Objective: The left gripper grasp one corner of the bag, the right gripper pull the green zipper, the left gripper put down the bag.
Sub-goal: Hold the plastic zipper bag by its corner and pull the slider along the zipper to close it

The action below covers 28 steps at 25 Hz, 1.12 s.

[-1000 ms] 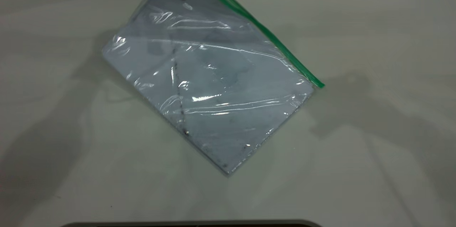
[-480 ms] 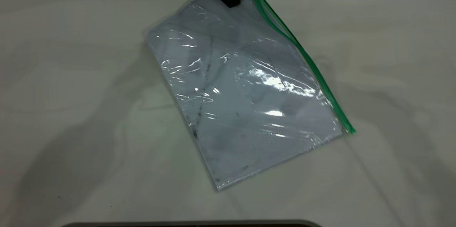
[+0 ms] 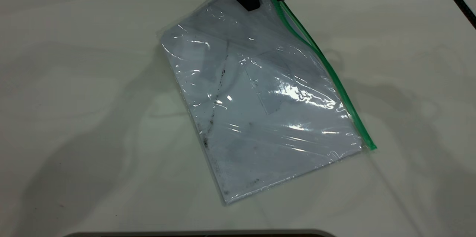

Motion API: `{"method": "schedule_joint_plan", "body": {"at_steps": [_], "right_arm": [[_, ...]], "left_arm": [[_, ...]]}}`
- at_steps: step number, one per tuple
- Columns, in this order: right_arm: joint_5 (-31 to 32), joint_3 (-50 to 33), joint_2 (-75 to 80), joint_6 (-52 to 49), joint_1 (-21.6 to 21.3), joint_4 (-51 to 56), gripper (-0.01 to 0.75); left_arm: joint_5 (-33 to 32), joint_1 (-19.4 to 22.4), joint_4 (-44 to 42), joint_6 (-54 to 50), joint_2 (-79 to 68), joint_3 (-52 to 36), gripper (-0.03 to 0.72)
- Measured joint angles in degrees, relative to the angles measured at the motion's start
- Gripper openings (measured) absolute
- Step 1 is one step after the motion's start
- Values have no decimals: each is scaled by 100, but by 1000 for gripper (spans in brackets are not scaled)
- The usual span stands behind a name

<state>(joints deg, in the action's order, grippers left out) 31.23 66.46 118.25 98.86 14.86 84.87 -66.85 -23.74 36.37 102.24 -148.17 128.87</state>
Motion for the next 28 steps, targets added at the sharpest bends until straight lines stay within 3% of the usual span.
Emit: {"method": "schedule_joint_plan", "body": {"at_steps": [10,28], "right_arm": [[382,12,0,17,0,144,562],[376,12,41,17,0,161,244]], "left_arm": [[10,-77,-36,0,0,0,52],[317,-167,182,19,0,0,51]]}}
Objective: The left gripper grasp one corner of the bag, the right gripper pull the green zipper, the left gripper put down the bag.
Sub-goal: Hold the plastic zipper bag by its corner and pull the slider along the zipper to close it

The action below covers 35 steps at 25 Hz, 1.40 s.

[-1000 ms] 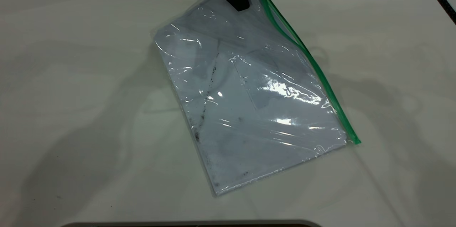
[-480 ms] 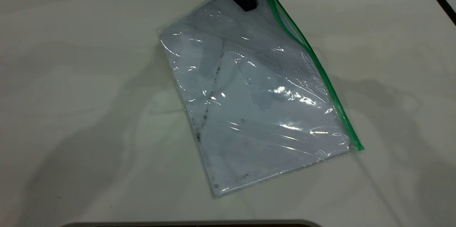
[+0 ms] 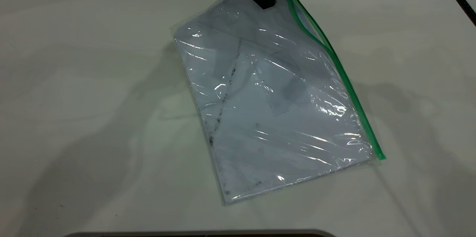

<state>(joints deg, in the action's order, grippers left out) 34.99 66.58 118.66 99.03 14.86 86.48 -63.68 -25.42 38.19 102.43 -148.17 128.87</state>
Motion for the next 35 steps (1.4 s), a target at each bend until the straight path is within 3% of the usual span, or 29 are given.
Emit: {"method": "schedule_joint_plan", "body": {"at_steps": [6,8,35], "right_arm": [[-137,0,0,0,0,0,68],[-189,0,0,0,0,0,43],[-831,-9,-53,-39,46,358,38]], "left_arm": [[16,0,93,6,0,0,51],[30,0,113,6,-6,0,51],[-329,307,278,-615,-159,915,51]]}}
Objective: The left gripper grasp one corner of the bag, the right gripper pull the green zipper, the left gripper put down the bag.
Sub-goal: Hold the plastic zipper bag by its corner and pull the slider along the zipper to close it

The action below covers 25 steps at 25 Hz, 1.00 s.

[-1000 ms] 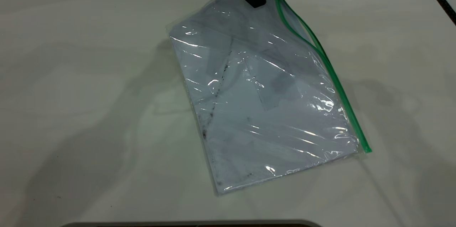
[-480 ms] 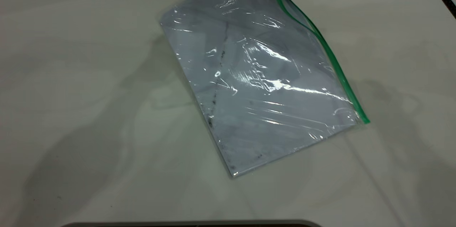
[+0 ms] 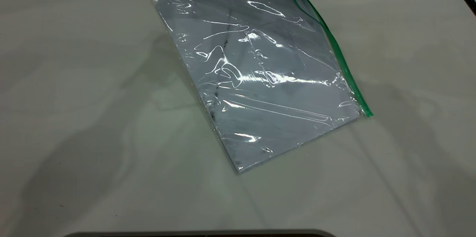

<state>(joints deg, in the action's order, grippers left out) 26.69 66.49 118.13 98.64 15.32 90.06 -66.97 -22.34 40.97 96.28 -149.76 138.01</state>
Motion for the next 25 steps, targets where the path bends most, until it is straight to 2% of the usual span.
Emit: {"method": "schedule_joint_plan", "body": {"at_steps": [15,25], "right_arm": [[-47,56,286,11,6,185,50],[-492,-7,395,11,1,-86,62]], "left_arm": [[0,114,28,-120,-67,122,51],[0,222,100,-154,14,233,51]]}}
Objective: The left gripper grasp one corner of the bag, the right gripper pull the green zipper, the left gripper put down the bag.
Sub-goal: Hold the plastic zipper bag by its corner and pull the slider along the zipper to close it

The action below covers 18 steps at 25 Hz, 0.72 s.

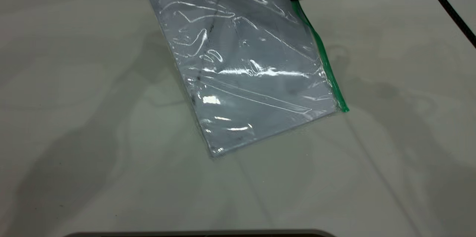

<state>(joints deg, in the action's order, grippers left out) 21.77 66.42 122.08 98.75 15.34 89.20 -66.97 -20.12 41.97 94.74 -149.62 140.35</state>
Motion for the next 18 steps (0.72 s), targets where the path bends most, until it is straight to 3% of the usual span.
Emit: {"method": "schedule_joint_plan", "body": {"at_steps": [18], "right_arm": [[-149,-48,239,-208,0,-399,66]], "left_arm": [[0,142,-282,-134,316,52,51]]}}
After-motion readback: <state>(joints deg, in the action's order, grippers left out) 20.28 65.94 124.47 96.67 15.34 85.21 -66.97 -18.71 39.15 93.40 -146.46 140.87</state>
